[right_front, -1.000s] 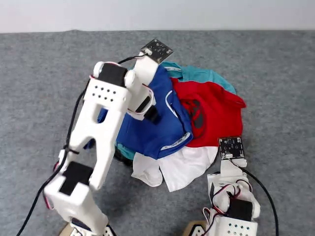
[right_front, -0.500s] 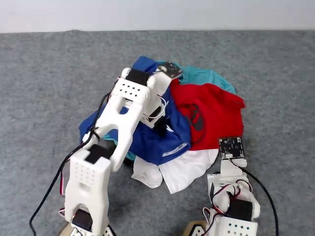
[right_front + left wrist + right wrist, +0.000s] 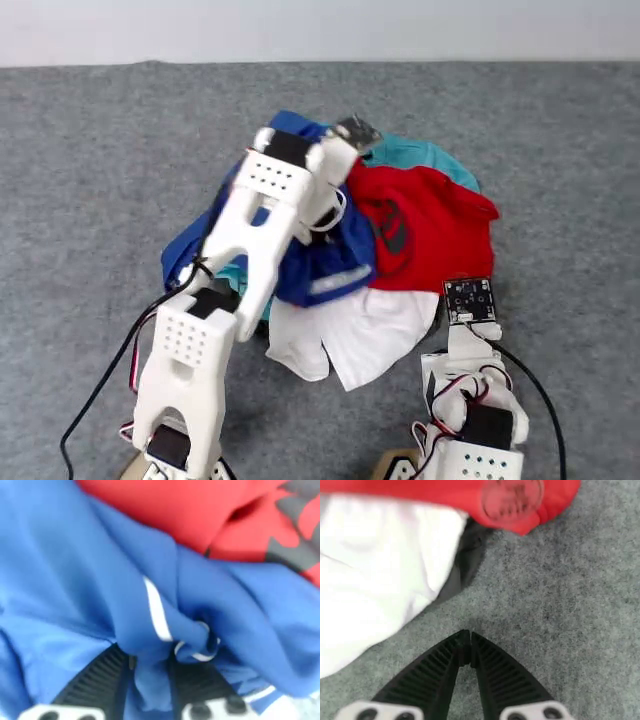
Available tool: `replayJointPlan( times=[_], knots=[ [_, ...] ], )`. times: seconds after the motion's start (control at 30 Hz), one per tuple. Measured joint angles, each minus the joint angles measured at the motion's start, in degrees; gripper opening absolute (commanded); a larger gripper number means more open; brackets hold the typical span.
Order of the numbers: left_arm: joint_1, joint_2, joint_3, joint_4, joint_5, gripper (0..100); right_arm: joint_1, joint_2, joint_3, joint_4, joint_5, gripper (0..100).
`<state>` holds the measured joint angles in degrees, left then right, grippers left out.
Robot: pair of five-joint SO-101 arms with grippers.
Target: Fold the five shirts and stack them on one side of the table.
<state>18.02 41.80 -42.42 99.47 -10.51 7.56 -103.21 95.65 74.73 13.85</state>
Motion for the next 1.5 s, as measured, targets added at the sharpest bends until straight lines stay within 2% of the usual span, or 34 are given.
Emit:
replayJointPlan(
  times=[0.17, 0.4, 0.77, 1.17, 1.27, 1.5],
  knots=[
    [-5.1, -5.36, -4.31, 0.0, 0.0, 0, 0.0, 0.0, 0.0, 0.0, 0.0, 1.0],
    [-16.18, -15.91, -4.57, 0.0, 0.0, 0, 0.0, 0.0, 0.0, 0.0, 0.0, 1.0],
    [-39.74, -31.12, -4.57, 0.0, -4.22, 0, 0.0, 0.0, 0.0, 0.0, 0.0, 1.0],
    [-64.79, -38.07, -4.57, 0.0, -6.86, 0, 0.0, 0.0, 0.0, 0.0, 0.0, 1.0],
    [-67.78, -38.33, -4.57, 0.0, -7.91, 0, 0.0, 0.0, 0.0, 0.0, 0.0, 1.0],
    [-68.48, -38.42, -4.57, 0.0, -12.13, 2, 0.0, 0.0, 0.0, 0.0, 0.0, 1.0]
  ],
)
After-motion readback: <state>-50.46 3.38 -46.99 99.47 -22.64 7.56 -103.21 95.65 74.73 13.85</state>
